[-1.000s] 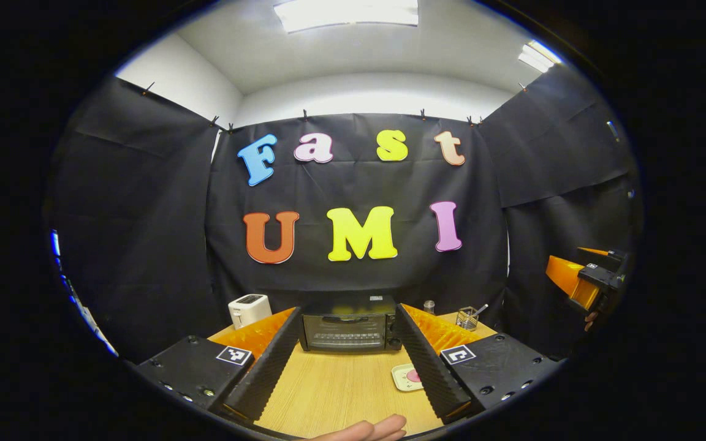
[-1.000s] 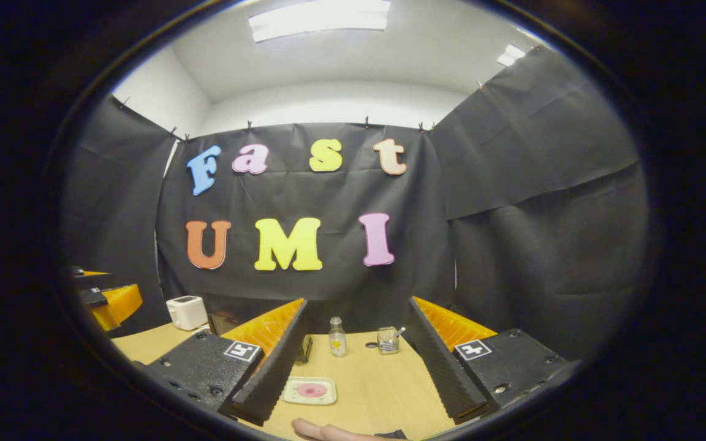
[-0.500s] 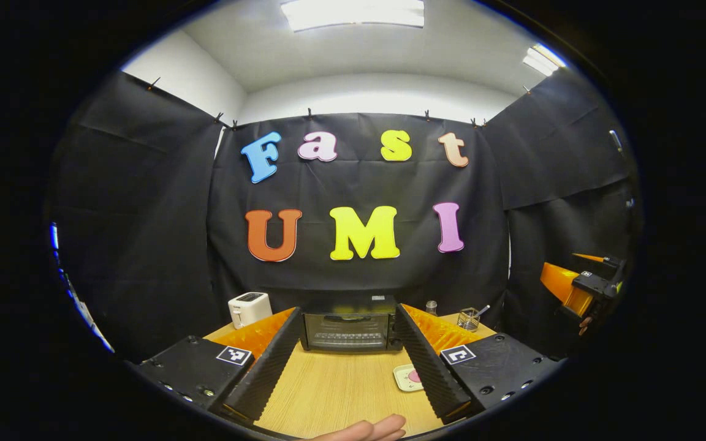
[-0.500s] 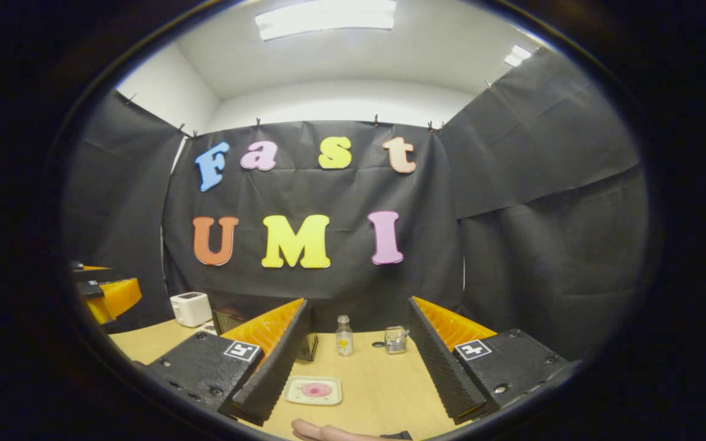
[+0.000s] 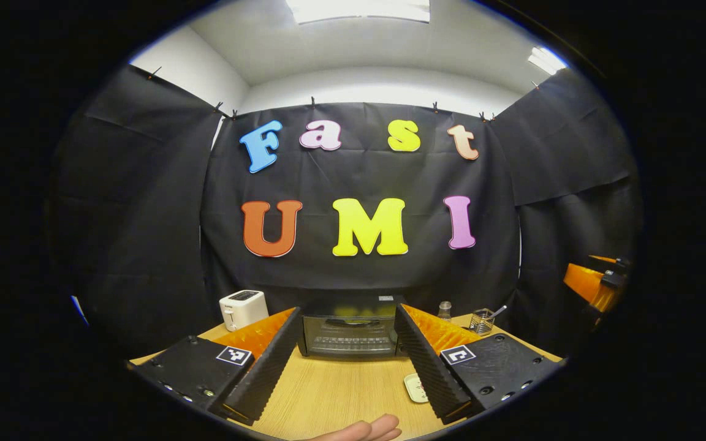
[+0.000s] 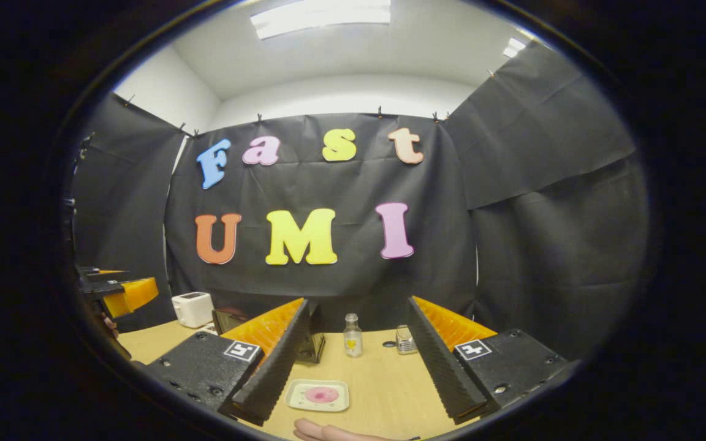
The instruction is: Open the electric oven with the left hand, put the food in, and close the electric oven.
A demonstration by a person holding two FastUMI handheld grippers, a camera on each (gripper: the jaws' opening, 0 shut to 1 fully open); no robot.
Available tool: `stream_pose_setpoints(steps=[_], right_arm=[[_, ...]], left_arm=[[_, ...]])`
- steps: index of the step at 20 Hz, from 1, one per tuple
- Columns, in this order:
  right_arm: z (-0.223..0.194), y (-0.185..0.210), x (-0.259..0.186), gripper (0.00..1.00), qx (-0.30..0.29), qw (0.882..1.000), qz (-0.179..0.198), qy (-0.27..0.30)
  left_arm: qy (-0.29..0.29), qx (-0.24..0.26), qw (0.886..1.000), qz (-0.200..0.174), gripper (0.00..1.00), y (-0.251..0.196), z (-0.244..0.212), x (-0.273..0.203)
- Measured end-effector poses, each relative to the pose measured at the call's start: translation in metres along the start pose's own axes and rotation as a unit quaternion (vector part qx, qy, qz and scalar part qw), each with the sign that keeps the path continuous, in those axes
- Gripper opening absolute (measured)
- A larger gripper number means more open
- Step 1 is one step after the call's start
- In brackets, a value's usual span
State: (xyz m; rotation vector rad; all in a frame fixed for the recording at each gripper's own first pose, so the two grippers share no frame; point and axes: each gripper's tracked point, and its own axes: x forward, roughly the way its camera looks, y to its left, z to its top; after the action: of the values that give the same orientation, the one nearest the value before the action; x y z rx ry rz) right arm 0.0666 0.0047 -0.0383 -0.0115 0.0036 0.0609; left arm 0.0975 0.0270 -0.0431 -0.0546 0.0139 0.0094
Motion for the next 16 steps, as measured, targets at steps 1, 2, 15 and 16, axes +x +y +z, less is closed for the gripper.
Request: stream_pose_setpoints(steps=[1, 2, 15, 16], right_arm=[[0.001, -0.002, 0.005, 0.96, -0.003, 1.000, 0.000, -0.003], [-0.001, -0.005, 0.009, 1.00, -0.006, 1.000, -0.001, -0.005], [-0.010, -0.056, 0.046, 0.96, -0.071, 0.997, -0.014, -0.021], [-0.012, -0.060, 0.049, 0.96, -0.074, 0.997, -0.017, -0.018]], left_arm=[[0.003, -0.003, 1.000, -0.003, 0.96, 0.000, -0.005, 0.016], [0.011, -0.006, 1.000, -0.003, 0.96, 0.000, -0.010, 0.033], [0.196, 0.001, 0.980, -0.032, 0.96, -0.016, -0.140, 0.245], [0.217, 0.006, 0.976, -0.029, 0.96, -0.015, -0.153, 0.252]])
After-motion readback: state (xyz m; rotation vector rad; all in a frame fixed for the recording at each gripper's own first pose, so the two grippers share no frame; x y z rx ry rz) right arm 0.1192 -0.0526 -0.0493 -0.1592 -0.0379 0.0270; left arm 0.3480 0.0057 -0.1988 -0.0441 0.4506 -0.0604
